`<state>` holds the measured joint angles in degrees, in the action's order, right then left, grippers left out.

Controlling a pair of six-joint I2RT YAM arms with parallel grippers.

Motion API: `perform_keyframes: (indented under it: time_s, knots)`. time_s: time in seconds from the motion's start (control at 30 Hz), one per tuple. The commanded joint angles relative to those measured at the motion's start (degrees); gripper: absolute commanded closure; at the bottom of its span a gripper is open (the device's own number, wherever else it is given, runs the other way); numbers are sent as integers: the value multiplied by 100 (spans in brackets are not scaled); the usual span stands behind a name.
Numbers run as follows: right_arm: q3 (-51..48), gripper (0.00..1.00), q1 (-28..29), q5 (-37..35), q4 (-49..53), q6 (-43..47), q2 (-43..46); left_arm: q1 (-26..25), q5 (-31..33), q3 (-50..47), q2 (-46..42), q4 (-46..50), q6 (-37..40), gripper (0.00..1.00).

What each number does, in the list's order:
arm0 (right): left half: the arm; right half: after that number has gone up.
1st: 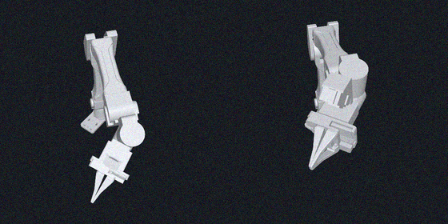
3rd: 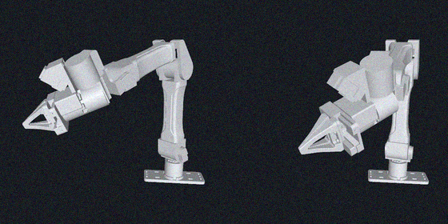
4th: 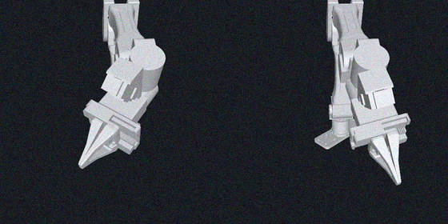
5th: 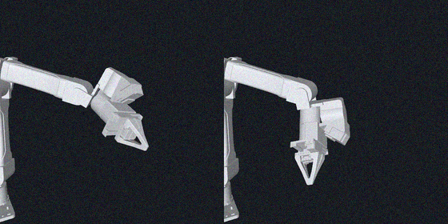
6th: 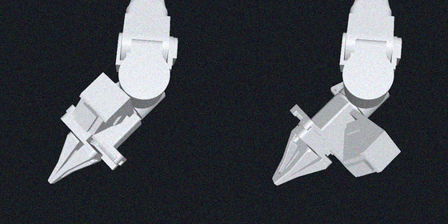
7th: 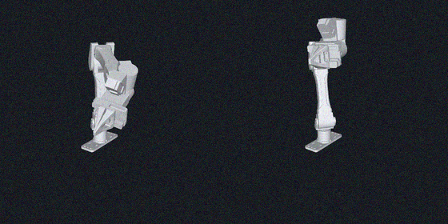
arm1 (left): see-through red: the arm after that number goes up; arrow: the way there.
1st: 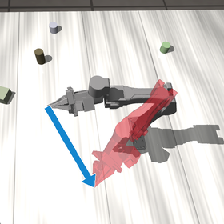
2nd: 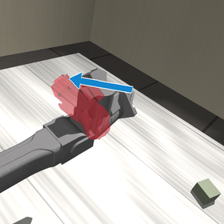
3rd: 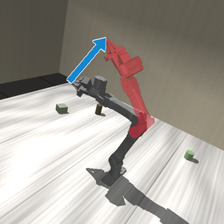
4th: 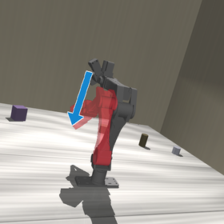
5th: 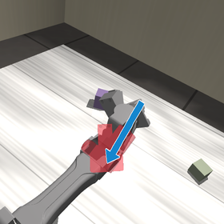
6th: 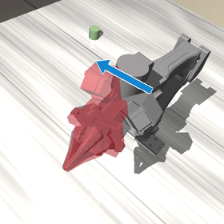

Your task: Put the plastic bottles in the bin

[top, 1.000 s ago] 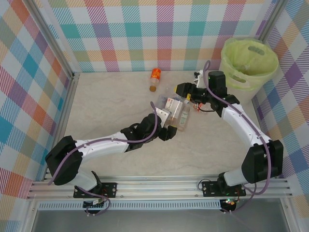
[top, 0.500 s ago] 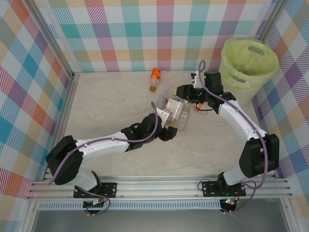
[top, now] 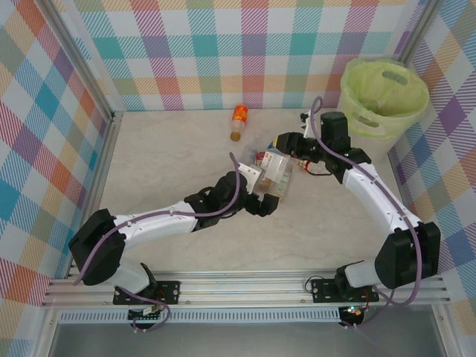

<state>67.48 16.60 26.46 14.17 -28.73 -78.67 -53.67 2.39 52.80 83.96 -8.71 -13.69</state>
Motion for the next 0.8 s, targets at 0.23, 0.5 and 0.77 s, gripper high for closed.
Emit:
perform_keyframes:
  time_s: [0.23, 0.5, 0.77]
  knots:
    - [-244, 100, 32, -1522, -758, 1156, 1167, 184, 1423, -1503, -1938, -1348, -405, 0]
    - [-239, 100, 27, -2974, -1759, 1741, 1434, 810, 2562, -1824, -2485, 28, -2091, 0]
    - [679, 100, -76, -4623, -3752, 3889, 848, 1110, 2174, -2064, -2614, 341, -2542, 0]
